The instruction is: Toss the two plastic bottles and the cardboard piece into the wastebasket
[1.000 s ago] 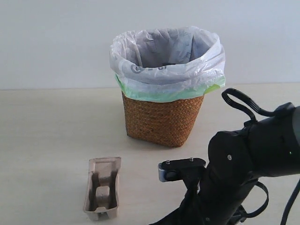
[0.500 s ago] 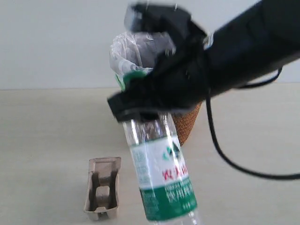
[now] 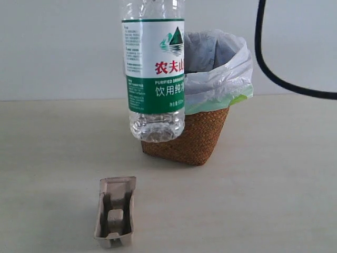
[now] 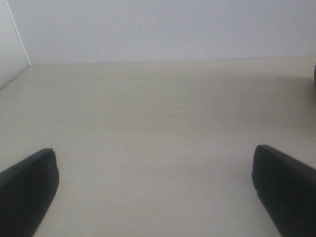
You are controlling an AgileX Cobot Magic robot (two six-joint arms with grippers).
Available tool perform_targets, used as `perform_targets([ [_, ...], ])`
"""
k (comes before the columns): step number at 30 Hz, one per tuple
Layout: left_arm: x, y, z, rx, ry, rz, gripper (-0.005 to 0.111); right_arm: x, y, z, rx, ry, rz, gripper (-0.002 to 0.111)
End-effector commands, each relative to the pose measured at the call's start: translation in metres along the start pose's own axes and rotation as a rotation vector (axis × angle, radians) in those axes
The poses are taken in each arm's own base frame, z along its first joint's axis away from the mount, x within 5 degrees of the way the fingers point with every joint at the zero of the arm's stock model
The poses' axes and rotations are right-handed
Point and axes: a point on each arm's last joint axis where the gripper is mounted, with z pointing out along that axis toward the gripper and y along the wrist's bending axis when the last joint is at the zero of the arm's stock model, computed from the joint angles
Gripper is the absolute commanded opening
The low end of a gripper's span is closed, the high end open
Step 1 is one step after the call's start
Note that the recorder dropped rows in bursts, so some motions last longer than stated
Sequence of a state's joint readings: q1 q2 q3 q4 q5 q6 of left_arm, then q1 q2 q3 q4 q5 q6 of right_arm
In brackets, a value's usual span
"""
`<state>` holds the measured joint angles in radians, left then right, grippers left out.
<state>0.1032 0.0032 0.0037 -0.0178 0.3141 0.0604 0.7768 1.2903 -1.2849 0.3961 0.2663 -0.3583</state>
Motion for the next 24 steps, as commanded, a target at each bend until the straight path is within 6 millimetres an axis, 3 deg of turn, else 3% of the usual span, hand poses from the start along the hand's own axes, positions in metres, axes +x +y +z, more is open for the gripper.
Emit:
perform_targets([
  [1, -0.002, 0.000, -0.001, -0.004, -0.013, -0.010, 0.108, -0.021, -0.005, -0.006, 0.068, -0.186, -0.061, 0.000],
  [4, -0.002, 0.000, -0.001, -0.004, -0.013, -0.010, 0.108, -0.030, -0.008, -0.010, 0.097, -0.280, -0.024, 0.000],
  [7, -0.002, 0.000, -0.001, -0.004, -0.013, -0.010, 0.108, -0.028, -0.007, -0.008, 0.085, -0.258, 0.014, 0.000],
  [10, -0.002, 0.000, -0.001, -0.004, -0.013, -0.010, 0.108, -0.016, -0.003, -0.004, 0.036, -0.137, 0.079, 0.000],
  [16, -0.002, 0.000, -0.001, -0.004, -0.013, -0.010, 0.108, 0.011, 0.012, -0.003, -0.101, 0.187, 0.398, 0.000],
  [21, -0.002, 0.000, -0.001, -0.004, -0.013, -0.010, 0.108, 0.017, 0.023, -0.007, -0.199, 0.279, 0.436, 0.000],
  [24, -0.002, 0.000, -0.001, -0.004, -0.013, -0.010, 0.108, 0.015, 0.022, -0.006, -0.201, 0.243, 0.353, 0.000],
])
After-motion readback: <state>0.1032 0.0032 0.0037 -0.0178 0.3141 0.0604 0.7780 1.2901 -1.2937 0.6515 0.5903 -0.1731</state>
